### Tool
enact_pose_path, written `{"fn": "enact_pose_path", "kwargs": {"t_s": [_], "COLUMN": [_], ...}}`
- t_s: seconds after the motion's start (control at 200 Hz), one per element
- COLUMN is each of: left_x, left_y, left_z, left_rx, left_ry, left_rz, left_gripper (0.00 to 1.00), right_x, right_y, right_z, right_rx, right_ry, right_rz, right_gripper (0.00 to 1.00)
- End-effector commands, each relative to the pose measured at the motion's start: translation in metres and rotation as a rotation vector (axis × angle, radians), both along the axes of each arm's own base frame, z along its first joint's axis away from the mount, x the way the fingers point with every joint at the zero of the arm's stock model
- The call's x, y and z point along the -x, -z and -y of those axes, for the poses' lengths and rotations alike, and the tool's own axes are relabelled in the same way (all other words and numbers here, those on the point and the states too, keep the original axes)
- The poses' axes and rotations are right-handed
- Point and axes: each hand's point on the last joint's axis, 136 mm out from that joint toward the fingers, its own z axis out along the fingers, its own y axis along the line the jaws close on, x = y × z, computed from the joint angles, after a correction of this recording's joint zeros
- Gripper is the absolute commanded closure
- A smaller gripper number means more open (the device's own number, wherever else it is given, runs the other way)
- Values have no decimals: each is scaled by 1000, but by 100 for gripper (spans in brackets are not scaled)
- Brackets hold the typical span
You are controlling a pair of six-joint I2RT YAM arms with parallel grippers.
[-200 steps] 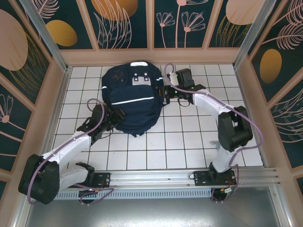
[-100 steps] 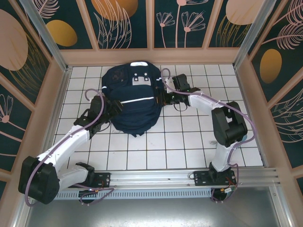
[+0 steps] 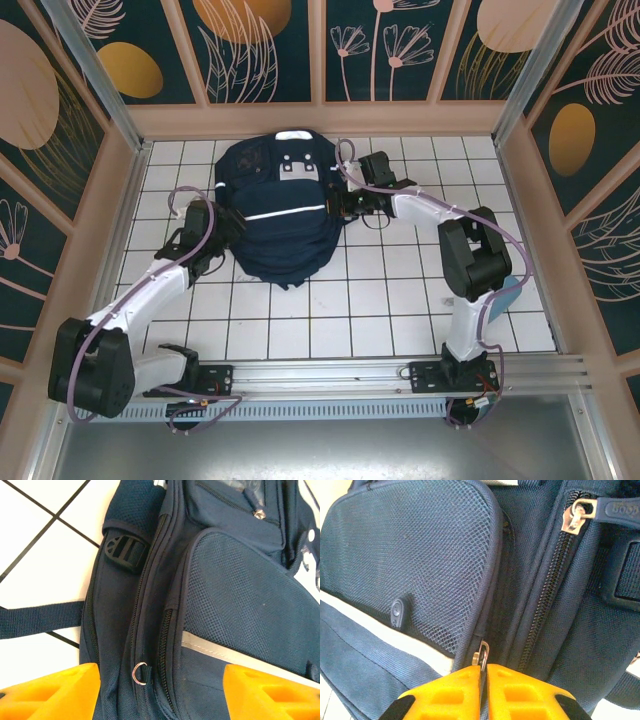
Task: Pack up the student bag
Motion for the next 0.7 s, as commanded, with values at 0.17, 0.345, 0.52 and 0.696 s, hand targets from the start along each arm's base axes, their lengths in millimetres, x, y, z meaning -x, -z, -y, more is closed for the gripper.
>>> {"fn": "enact_pose_path", "kwargs": {"t_s": [0.17,0.345,0.52,0.696], "left_x": [-10,-13,-13,-15], "left_y": [8,16,23,28], "left_z": [6,9,10,5], "left_rx": [40,49,55,34], "left_ry": [17,33,41,32], "left_rz": [0,-14,-29,-40], "left_gripper": [36,37,37,37], "right_x": [9,21,33,23], "right_y": [5,12,1,6], "right_z": [-12,-20,-27,-13], "right_rx": [-2,1,-59,64], "right_ry": [-57,-111,-167,-88], "right_rz": [-35,-44,-26,26], "right_gripper": [81,73,76,81]}}
